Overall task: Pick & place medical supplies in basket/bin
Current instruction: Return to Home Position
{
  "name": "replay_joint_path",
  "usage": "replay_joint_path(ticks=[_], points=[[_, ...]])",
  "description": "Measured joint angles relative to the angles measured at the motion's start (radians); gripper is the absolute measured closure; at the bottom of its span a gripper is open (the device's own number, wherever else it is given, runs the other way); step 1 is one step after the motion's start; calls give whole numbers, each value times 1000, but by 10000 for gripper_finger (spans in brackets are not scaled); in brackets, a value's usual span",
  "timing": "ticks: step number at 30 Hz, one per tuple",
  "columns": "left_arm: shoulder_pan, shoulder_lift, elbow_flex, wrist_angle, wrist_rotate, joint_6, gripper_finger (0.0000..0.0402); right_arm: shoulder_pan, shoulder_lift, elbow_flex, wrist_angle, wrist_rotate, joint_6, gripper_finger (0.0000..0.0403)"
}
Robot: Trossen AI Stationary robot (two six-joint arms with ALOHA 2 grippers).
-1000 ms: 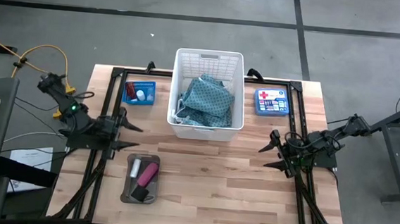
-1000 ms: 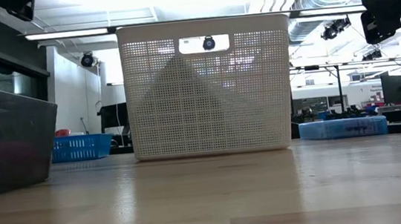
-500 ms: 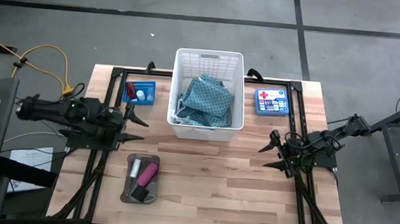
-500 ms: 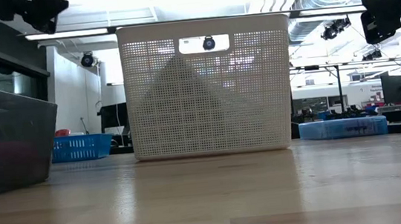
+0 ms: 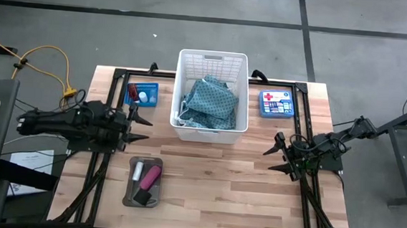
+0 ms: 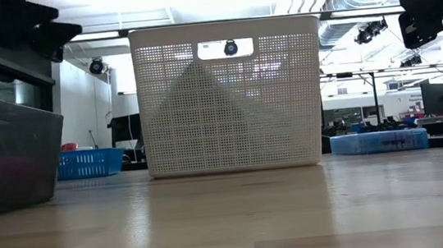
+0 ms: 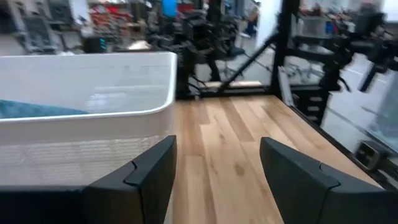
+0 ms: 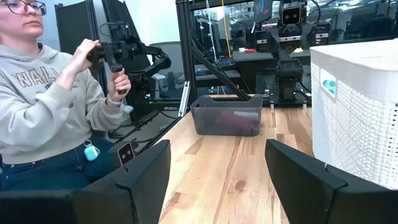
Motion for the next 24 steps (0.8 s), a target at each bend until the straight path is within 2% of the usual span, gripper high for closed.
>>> replay_joint_path(ticks=[9,13,24], points=[[0,-119,-79,45,-99,-3,178,0,0,0,0,0,0,153],[0,-150,-124,96,-110,-4,178,0,0,0,0,0,0,153],[0,-157,-212,239,-144,-20,178,0,0,0,0,0,0,153]])
